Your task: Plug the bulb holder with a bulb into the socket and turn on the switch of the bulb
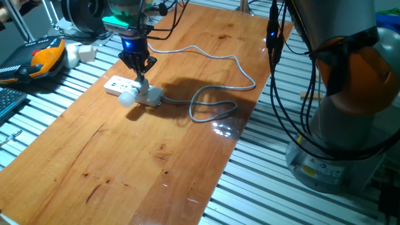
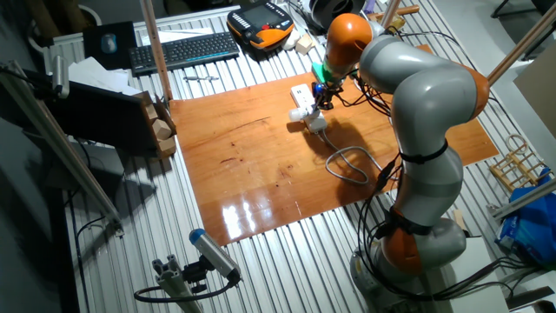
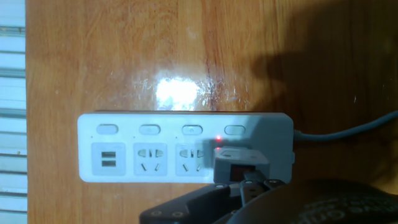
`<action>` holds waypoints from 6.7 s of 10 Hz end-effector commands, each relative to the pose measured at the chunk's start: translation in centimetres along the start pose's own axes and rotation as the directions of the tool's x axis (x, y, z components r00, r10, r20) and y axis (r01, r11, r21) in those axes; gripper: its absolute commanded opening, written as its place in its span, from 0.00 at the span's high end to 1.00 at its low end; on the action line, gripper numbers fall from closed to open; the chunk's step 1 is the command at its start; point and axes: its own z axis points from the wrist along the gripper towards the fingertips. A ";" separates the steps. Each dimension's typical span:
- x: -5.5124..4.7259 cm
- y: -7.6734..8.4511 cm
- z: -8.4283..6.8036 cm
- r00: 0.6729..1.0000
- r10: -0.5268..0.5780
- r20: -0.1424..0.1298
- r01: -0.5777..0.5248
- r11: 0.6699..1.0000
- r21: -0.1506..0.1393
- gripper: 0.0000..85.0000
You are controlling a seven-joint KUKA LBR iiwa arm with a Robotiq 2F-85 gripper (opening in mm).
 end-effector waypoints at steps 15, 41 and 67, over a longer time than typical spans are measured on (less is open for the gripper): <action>0.0 0.1 -1.3 0.992 -0.125 0.007 0.124 0.991 0.052 1.00; -2.5 0.9 -3.9 0.101 -0.993 0.059 0.993 0.105 0.062 1.00; -1.5 1.1 -5.6 0.143 -0.989 0.043 0.988 0.145 0.049 1.00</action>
